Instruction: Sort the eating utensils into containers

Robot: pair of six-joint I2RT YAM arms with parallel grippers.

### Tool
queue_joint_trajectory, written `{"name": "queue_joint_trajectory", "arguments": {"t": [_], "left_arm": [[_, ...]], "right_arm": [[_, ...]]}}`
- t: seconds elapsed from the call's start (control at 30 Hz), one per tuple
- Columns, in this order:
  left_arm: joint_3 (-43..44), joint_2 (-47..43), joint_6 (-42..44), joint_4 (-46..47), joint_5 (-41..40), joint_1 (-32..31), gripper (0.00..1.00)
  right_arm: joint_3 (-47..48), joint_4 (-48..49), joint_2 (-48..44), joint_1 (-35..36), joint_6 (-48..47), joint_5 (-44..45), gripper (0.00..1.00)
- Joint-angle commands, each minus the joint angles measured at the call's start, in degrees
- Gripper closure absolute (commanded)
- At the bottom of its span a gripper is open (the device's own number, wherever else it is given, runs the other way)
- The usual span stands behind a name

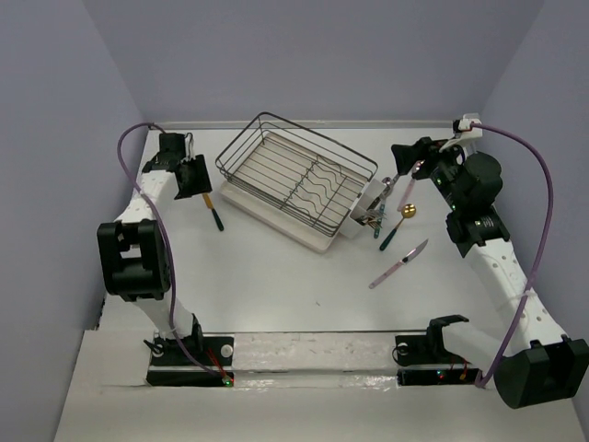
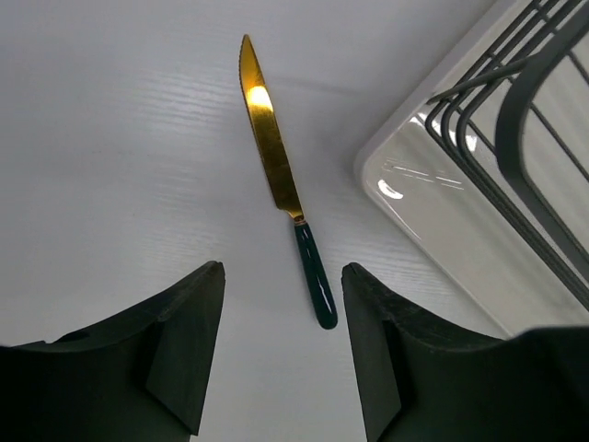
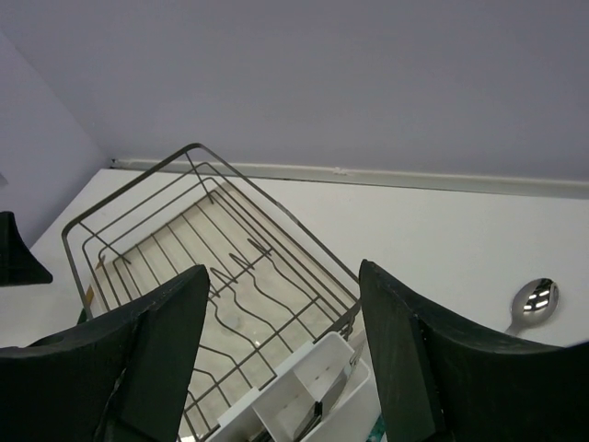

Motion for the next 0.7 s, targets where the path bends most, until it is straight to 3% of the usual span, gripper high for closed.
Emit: {"name": "queue_joint_trajectory", "arguments": {"t": [0.0, 0.33, 0.43, 0.53, 0.67], "left_arm": [[0.34, 2.96, 0.63, -2.40, -6.90, -1.51, 0.35], [-0.89, 10.09, -1.48, 0.95, -8.33, -5.12, 0.29], [-1.07, 11.50, -1.92, 0.68, -9.56, -5.03, 0.31], [-1.16, 12.99, -2.00, -0.02, -11.93, -5.03, 0.41], [-3.79, 12.38, -2.35, -0.02, -11.68, -4.85, 0.43]], "right_arm": [[0.74, 0.25, -0.97, 0.32, -0.60, 1.25, 0.28], [1.18, -0.89, -0.80, 0.32, -0.51, 1.69, 0.29], [1.09, -1.16, -1.06, 0.32, -0.51, 2.22, 0.29], [0.83, -1.24, -1.33, 0.32, -0.43, 2.84, 0.29], [0.65, -1.33, -1.50, 0.32, -0.51, 3.19, 0.29]]}}
